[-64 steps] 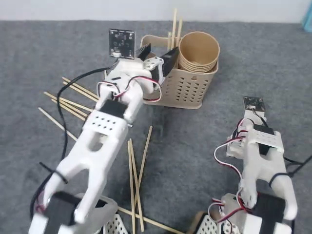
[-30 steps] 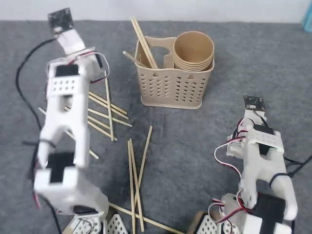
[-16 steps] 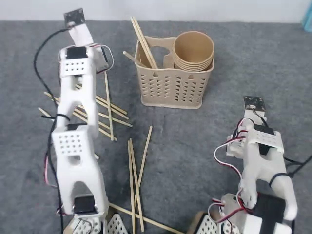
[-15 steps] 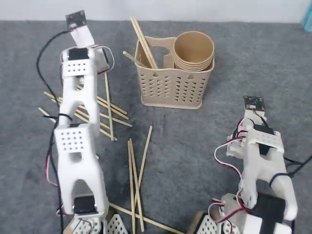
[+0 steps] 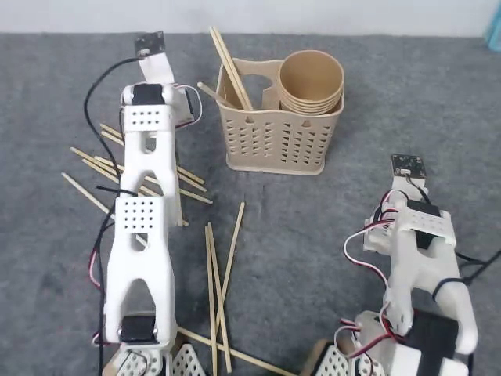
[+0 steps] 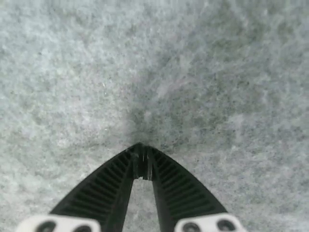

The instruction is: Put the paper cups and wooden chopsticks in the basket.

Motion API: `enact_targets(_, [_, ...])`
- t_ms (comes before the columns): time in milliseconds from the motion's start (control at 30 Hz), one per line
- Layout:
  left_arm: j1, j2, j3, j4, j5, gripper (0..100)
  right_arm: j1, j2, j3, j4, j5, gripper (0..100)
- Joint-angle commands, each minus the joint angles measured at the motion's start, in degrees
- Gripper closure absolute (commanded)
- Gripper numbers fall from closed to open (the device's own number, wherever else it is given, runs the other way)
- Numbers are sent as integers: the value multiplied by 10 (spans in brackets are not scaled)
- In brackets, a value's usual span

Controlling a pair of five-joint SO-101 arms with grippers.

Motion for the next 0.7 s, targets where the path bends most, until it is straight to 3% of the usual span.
enact_targets(0, [-19,5,-55,13,10,976,-2,-21,-2,-9,8,983])
enact_targets(300, [-17,14,-70,84,9,727,-2,-21,-2,-9,8,983])
enact_targets(667, [-25,43,-69,81,9,726,-2,-21,-2,-9,8,983])
